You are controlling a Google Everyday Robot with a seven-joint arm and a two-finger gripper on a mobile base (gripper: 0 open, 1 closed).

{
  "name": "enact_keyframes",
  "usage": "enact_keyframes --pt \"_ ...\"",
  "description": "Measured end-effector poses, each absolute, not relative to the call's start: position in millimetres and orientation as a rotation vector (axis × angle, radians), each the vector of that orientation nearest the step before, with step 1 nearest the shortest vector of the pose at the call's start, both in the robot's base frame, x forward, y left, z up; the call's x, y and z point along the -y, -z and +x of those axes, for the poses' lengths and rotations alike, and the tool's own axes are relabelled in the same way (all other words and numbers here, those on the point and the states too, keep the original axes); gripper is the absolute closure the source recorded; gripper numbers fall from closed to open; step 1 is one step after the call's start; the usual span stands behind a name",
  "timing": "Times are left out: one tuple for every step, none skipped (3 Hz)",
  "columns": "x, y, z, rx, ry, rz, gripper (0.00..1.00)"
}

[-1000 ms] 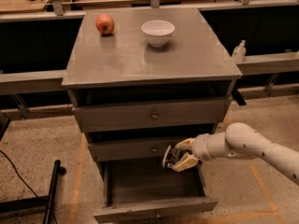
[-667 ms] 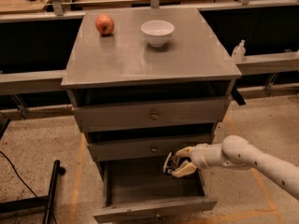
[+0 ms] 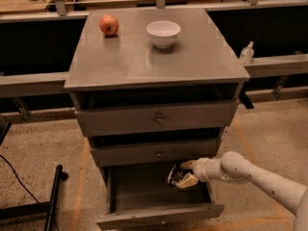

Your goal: Place rxbar chocolate into bottom drawer

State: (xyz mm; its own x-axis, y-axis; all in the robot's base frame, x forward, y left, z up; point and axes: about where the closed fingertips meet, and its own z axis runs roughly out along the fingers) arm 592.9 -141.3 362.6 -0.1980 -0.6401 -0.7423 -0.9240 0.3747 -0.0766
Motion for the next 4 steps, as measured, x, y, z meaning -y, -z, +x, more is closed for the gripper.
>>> enact_keyframes --pt "146.1 -322.7 599.9 -1.973 -0.477 -1.359 1.0" --pt "146.9 -289.0 605.3 -1.999 -0.468 -1.368 1.0" --pt "142.9 -259.6 603.5 -2.024 -0.496 -1.395 1.0" --pt "142.1 -243.5 599.3 -2.044 -0.511 -1.396 0.82"
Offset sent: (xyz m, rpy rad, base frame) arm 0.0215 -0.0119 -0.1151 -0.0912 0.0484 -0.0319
